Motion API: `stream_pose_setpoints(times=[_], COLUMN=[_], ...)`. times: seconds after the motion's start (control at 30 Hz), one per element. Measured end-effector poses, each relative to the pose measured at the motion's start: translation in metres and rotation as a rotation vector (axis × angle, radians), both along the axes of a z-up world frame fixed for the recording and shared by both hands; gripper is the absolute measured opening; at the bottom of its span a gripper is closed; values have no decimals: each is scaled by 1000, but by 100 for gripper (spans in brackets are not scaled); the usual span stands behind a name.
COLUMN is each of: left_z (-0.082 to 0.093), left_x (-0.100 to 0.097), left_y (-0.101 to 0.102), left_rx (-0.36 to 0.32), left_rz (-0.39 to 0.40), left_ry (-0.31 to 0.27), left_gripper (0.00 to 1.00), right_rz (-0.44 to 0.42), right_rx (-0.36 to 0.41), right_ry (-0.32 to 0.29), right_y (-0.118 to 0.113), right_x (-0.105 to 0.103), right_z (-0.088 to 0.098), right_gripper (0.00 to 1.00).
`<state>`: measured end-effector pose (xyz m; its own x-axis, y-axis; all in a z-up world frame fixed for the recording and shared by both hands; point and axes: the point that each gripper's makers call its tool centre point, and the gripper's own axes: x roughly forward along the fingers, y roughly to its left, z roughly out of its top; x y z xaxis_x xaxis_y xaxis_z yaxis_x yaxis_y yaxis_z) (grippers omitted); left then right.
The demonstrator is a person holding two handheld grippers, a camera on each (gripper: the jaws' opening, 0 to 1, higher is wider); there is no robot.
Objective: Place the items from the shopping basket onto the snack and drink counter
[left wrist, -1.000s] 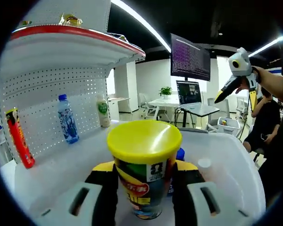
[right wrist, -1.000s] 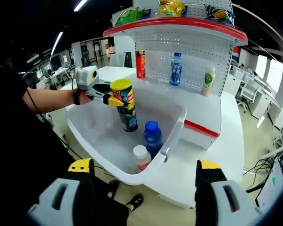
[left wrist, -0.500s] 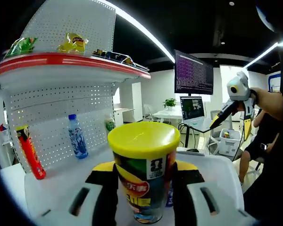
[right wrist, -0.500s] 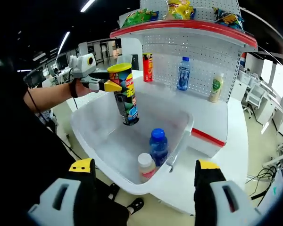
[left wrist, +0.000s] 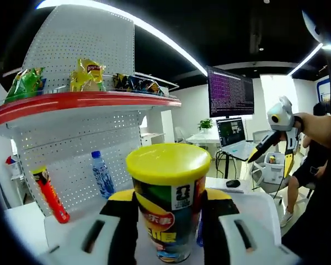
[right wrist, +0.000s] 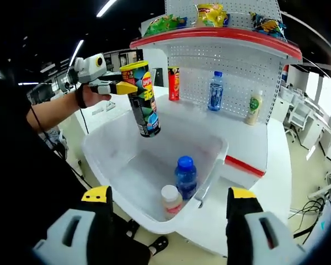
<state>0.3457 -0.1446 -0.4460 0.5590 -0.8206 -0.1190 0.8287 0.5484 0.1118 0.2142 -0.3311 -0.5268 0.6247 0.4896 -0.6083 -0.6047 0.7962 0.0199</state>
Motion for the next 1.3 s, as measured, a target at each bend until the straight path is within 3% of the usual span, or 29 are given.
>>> stream_pose_setpoints(times=[0.43,0.63,1.07,1.3], left_z=[25,30,38,42], left_x=[17,23,62,73], left_y=[32,44,92,108], left_rx=[-20,-45,-44,-31], left_rz=[73,81,222,248], left_ry=[-25,-2,-36,-45], left_gripper=[45,45,45,45], right_rz=[28,28,41,39], right_rx=[13,22,32,28], right_ry=[3,2,-2,2], right_y=[10,12,20,20], right_x=[3,5,12,13], right_z=[-1,0,1,0], right_gripper=[81,81,81,80])
